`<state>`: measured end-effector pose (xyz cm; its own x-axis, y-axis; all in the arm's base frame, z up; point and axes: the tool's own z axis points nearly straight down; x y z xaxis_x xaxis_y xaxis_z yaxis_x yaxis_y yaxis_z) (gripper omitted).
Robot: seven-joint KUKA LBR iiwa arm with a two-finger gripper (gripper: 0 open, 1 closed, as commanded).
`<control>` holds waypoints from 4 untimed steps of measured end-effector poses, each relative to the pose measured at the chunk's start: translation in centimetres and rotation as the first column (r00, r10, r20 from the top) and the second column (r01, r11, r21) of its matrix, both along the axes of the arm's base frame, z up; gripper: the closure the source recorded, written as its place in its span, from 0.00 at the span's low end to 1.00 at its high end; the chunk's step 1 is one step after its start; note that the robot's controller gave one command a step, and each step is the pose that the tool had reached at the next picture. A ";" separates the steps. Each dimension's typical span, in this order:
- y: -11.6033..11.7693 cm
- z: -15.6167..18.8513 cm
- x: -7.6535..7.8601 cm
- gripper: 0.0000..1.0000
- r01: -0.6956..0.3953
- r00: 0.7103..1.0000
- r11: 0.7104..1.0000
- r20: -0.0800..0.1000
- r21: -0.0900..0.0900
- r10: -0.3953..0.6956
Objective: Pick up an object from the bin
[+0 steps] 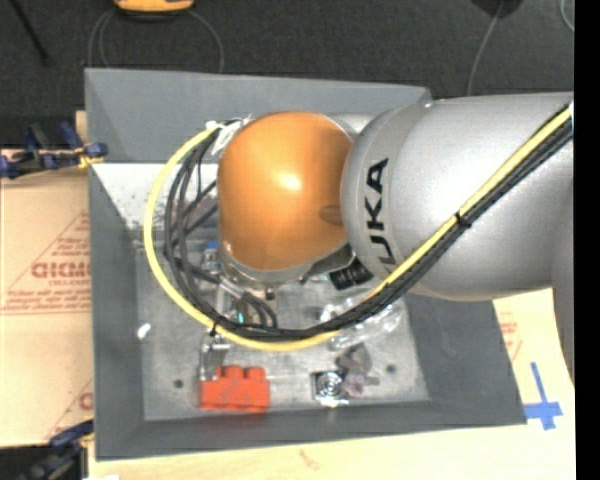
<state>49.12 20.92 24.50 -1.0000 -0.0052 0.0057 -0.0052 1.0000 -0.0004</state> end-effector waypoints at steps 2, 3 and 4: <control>-7.3 -16.9 -0.8 1.00 -0.073 0.997 0.997 0.030 0.007 0.073; -7.3 -17.0 -1.0 0.00 -0.073 0.997 0.997 0.026 0.007 0.073; -7.3 -16.9 -0.8 1.00 -0.072 0.997 0.997 0.030 0.007 0.072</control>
Offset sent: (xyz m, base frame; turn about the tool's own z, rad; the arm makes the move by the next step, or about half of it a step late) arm -0.0157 -0.0744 -0.1750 -0.0788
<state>48.27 13.61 7.59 -0.9967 -0.0771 -0.0242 -0.0773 0.9970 0.0065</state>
